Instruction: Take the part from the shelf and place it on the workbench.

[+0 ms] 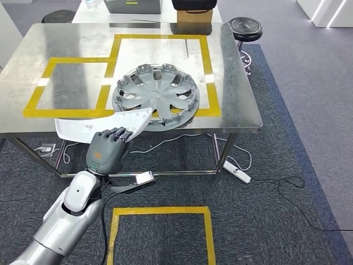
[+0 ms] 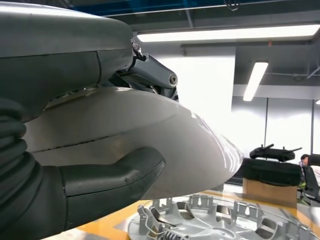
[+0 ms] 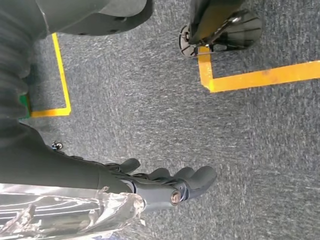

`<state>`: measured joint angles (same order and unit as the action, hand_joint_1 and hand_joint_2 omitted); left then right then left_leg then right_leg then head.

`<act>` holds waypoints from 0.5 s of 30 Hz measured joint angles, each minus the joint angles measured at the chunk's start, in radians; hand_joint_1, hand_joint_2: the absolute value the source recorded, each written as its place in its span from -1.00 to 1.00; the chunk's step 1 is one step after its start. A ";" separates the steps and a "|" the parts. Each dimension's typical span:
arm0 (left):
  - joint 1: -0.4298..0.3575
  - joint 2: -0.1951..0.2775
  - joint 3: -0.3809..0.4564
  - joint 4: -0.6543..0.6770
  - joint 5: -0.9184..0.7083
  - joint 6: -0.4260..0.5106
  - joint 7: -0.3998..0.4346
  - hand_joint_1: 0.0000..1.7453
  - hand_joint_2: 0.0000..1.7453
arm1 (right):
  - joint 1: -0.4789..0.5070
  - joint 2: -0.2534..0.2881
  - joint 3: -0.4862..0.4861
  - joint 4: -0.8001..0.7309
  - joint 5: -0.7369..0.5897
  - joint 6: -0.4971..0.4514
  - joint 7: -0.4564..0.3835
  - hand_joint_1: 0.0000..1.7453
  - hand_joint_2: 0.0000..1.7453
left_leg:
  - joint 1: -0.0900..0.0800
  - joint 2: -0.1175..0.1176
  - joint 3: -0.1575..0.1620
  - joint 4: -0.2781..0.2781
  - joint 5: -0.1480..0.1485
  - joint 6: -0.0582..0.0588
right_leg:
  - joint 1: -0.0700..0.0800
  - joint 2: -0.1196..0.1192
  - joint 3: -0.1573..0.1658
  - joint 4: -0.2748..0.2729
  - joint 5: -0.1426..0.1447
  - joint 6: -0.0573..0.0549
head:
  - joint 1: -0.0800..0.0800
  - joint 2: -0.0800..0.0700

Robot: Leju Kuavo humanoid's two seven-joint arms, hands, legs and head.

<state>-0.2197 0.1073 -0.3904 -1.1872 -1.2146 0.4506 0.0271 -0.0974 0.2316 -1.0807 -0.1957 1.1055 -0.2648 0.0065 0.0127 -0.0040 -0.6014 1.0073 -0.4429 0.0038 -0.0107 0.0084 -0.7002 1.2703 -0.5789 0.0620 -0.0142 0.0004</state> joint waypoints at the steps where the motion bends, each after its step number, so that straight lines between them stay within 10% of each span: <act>1: 0.001 0.000 0.000 0.000 0.000 0.000 0.000 1.00 1.00 | 0.001 0.000 0.000 0.000 0.000 0.000 0.000 -1.00 1.00 | -0.002 -0.001 0.005 0.000 -0.005 0.002 | 0.000 0.000 -0.031 0.043 -0.002 -0.001 | 0.000 0.000; 6: 0.004 0.001 0.001 0.000 0.000 0.001 0.000 1.00 1.00 | 0.003 0.000 0.000 0.000 0.004 0.000 0.000 -1.00 1.00 | -0.007 -0.005 0.048 0.001 -0.038 -0.008 | 0.006 0.000 0.037 -0.167 0.165 -0.018 | 0.001 0.000; 11: 0.011 0.009 0.009 -0.003 0.000 0.008 0.002 1.00 1.00 | 0.003 0.001 0.000 0.000 0.008 -0.001 0.002 -1.00 1.00 | -0.007 -0.004 0.050 0.003 -0.056 -0.034 | 0.006 0.002 0.072 -0.234 0.149 -0.037 | -0.002 0.000; 15: 0.019 0.016 0.015 -0.005 0.000 0.012 0.002 1.00 1.00 | 0.004 0.002 0.000 0.000 0.010 -0.002 0.001 -1.00 1.00 | -0.005 -0.004 -0.056 0.198 -0.142 -0.052 | -0.001 0.001 0.096 -0.252 0.141 -0.051 | -0.008 0.000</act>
<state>-0.2008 0.1238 -0.3757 -1.1921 -1.2150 0.4627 0.0294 -0.0936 0.2338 -1.0807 -0.1957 1.1151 -0.2666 0.0071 0.0081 -0.0075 -0.6572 1.2055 -0.5844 -0.0484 -0.0116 0.0096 -0.6042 1.0187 -0.4378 0.0115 -0.0220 0.0004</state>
